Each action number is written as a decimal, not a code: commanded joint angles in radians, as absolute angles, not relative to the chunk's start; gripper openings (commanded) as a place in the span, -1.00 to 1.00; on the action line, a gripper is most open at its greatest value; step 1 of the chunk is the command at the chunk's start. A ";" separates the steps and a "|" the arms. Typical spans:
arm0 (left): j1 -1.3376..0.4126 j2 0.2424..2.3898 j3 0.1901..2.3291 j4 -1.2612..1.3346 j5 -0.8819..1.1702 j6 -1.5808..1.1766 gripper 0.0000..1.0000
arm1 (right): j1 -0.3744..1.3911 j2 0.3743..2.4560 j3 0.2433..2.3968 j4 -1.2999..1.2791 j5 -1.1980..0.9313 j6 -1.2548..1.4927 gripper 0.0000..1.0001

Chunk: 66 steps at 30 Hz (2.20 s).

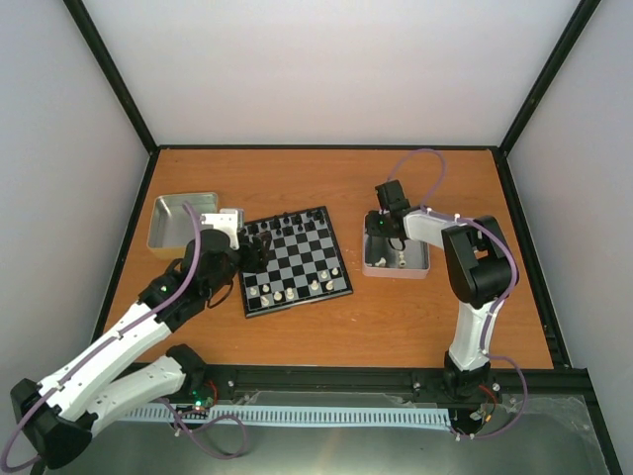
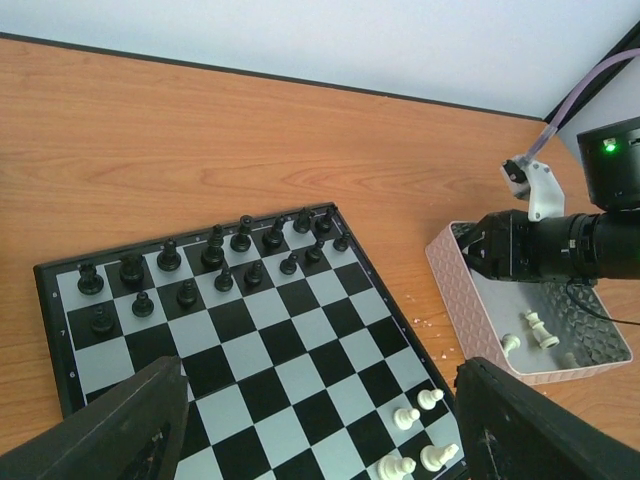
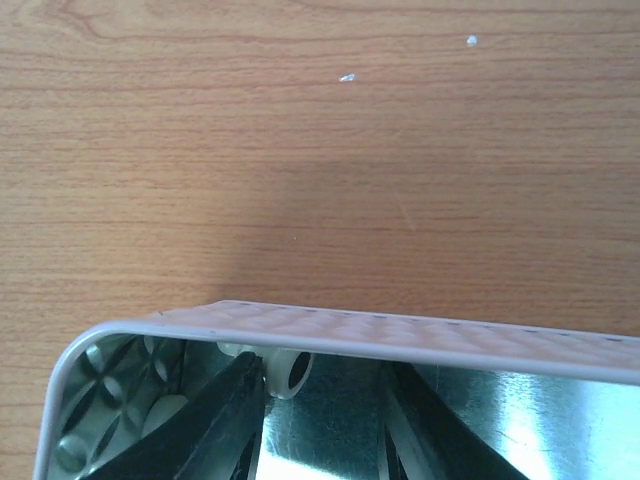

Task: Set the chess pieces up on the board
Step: Pick up the chess piece from the storage box, then place the chess piece on the chessboard.

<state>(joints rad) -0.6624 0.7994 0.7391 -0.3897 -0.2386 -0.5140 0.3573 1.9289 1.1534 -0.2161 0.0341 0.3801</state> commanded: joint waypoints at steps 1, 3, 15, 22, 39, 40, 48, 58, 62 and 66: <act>-0.658 0.810 0.741 -0.368 -0.237 -0.522 0.47 | 0.365 1.935 1.148 -0.179 0.058 0.346 -0.34; -0.658 0.816 0.742 -0.369 -0.235 -0.521 0.47 | 0.365 1.939 1.149 -0.161 0.032 0.328 -0.32; -0.658 0.808 0.727 -0.369 -0.233 -0.528 0.47 | 0.374 1.949 1.112 -0.026 0.095 0.350 -0.27; -0.658 0.810 0.724 -0.372 -0.235 -0.528 0.47 | 0.387 1.975 1.114 -0.070 0.073 0.305 -0.32; -0.658 0.830 0.716 -0.353 -0.208 -0.523 0.47 | 0.386 1.918 1.069 -0.084 0.068 0.291 -0.69; -0.658 0.831 0.716 -0.350 -0.198 -0.523 0.47 | 0.386 1.903 1.060 -0.082 0.069 0.289 -0.69; -0.656 0.899 0.745 -0.304 -0.007 -0.523 0.49 | 0.341 1.686 0.933 -0.055 -0.087 0.271 -0.70; -0.631 0.968 0.784 -0.166 0.215 -0.619 0.57 | 0.328 1.342 0.754 0.068 -0.512 0.306 -0.67; -0.588 1.009 0.802 -0.117 0.330 -0.709 0.58 | 0.329 1.269 0.715 0.151 -0.695 0.317 -0.66; -0.585 1.053 0.846 -0.096 0.416 -0.768 0.68 | 0.334 1.234 0.719 0.203 -0.813 0.345 -0.67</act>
<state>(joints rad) -0.5900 1.0225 0.7715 -0.1677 0.2836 -0.6739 0.3298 1.2686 0.7208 0.1051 -0.6266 0.3195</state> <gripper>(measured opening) 0.807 0.170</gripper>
